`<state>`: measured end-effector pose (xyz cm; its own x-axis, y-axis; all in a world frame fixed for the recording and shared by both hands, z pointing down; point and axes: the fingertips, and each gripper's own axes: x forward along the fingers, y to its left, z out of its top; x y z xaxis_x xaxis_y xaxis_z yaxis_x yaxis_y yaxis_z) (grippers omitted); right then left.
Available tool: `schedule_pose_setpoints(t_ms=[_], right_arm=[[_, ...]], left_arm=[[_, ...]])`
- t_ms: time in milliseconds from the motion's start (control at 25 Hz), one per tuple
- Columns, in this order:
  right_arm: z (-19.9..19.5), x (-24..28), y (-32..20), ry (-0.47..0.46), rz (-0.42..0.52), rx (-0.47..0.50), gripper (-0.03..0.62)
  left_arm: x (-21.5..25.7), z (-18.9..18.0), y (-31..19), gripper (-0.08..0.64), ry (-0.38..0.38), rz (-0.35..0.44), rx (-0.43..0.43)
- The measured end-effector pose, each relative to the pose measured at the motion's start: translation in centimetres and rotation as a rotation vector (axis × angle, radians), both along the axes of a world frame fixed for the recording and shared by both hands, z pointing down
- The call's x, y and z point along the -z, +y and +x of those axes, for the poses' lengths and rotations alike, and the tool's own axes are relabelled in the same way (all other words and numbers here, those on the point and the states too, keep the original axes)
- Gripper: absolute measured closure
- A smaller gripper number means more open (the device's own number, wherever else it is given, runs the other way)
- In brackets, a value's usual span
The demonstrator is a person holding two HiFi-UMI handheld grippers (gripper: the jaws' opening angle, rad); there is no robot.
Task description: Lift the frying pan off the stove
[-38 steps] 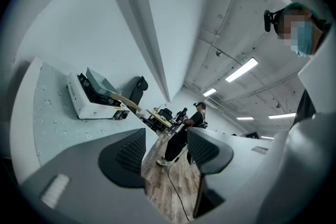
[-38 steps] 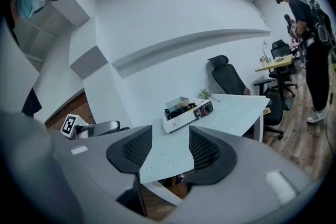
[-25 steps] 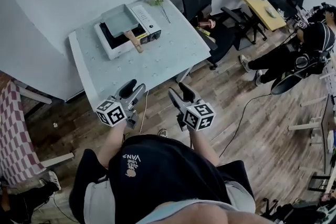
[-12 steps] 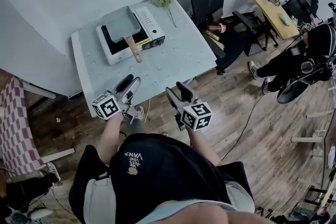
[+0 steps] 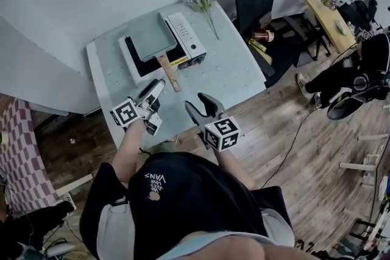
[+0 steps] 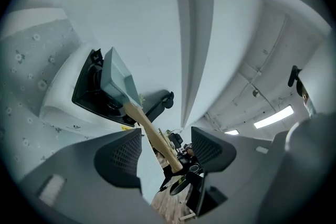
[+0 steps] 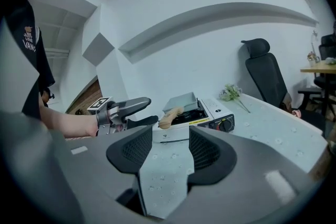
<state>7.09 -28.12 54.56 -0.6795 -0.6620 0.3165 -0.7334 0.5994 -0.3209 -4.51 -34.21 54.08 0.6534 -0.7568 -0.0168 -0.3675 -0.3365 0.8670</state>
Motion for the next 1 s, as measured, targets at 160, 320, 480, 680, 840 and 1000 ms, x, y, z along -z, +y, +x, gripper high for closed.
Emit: schedule_pose_setpoints(t_ms=[160,320,480,680,840,1000], right_arm=[[-2.6,-0.8,-1.6,0.035,-0.009,0.028,0.382],[-4.6,-1.2,-2.9,0.080,-0.003,0.048,0.382],[-5.4,-1.7,-3.9,0.117,-0.005,0.051,0.382],[-5.8,-1.7,-4.6,0.142,0.001,0.047,0.387],[-6.1,-1.3,-4.9,0.141,0.011,0.055,0.437],[-5.9,-1.4,-5.1,0.139,0.004,0.052,0.439]], left_arm=[[-1.1,-0.4,-2.4,0.283,0.093,-0.040,-0.016],[-2.7,-0.6,-4.4,0.276,0.102,-0.085,-0.028],[-3.1,0.2,-6.5,0.276,0.152,-0.103,-0.052],[-4.0,0.9,-8.3,0.273,0.191,-0.147,-0.073],[-5.2,1.6,-9.3,0.273,0.227,-0.213,-0.080],[-5.1,2.5,-10.8,0.273,0.274,-0.193,-0.093]])
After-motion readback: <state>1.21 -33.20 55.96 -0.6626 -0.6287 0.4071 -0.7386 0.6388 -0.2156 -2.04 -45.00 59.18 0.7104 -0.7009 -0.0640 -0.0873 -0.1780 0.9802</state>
